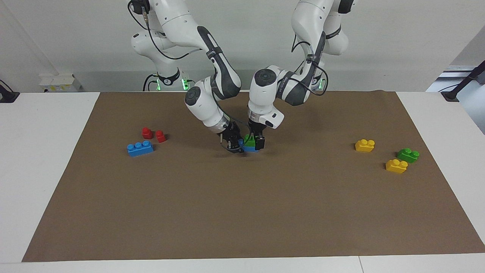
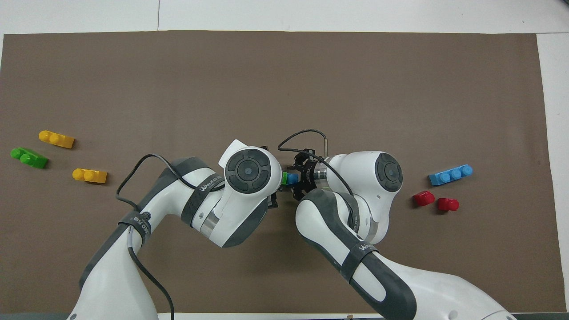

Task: Remove green block with left arm and hold with right

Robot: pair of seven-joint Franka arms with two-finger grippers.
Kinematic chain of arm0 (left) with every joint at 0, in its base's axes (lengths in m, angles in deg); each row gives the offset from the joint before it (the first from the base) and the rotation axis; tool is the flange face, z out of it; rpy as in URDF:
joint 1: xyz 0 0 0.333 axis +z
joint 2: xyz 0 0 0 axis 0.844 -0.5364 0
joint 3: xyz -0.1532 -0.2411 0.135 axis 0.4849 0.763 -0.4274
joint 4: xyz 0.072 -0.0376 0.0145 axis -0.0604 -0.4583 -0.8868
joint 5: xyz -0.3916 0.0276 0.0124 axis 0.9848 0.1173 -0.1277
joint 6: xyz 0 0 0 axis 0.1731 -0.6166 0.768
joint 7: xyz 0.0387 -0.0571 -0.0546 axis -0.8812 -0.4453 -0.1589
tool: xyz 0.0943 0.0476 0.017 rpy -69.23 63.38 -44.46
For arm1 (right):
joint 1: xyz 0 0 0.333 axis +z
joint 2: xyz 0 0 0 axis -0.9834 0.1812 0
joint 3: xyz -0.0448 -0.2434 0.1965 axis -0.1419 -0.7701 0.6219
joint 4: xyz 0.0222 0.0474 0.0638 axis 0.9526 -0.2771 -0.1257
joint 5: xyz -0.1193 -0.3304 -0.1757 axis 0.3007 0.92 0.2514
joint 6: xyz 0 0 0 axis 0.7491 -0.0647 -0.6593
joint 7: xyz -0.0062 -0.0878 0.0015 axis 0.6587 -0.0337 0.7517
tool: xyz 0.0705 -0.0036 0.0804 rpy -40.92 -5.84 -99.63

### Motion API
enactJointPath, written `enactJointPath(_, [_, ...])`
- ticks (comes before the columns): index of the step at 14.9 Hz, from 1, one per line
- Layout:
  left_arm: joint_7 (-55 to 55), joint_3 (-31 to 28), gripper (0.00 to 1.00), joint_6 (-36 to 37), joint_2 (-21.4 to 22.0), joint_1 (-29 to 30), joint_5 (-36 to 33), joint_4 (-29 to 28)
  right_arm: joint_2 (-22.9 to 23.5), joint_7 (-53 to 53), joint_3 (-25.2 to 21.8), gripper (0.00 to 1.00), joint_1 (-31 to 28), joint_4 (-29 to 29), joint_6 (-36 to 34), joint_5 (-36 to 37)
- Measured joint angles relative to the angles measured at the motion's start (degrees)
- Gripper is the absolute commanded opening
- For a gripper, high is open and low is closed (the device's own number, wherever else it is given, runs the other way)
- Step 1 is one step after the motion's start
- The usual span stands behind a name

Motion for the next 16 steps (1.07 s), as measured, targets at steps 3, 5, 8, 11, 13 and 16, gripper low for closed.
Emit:
enactJointPath(3, [0.01,0.00,1.00,-0.01,-0.01,0.00,0.00,0.00,0.03,0.41,-0.04,0.00,-0.03,0.00,0.02,-1.10])
enactJointPath(5, [0.01,0.00,1.00,-0.02,-0.02,0.00,0.00,0.00,0.04,0.41,-0.05,0.00,-0.03,0.00,0.02,-1.45])
enactJointPath(8, [0.02,0.00,0.71,-0.03,-0.02,0.00,-0.01,0.00,0.05,0.41,-0.05,0.00,-0.03,-0.01,0.03,-1.49])
enactJointPath(11, [0.03,0.01,0.06,-0.04,-0.03,0.00,-1.00,0.00,0.04,0.41,-0.05,0.00,-0.03,-0.03,0.03,-1.49])
enactJointPath(13, [0.03,-0.06,0.00,-0.51,-0.03,0.00,-1.65,0.02,0.02,0.37,-0.03,0.00,-0.02,-0.07,0.03,-1.49])
enactJointPath(16, [-0.56,-0.06,0.00,-0.75,-0.02,-0.01,-2.17,0.01,0.02,0.03,-0.05,0.00,-0.03,-0.10,0.16,-1.49])
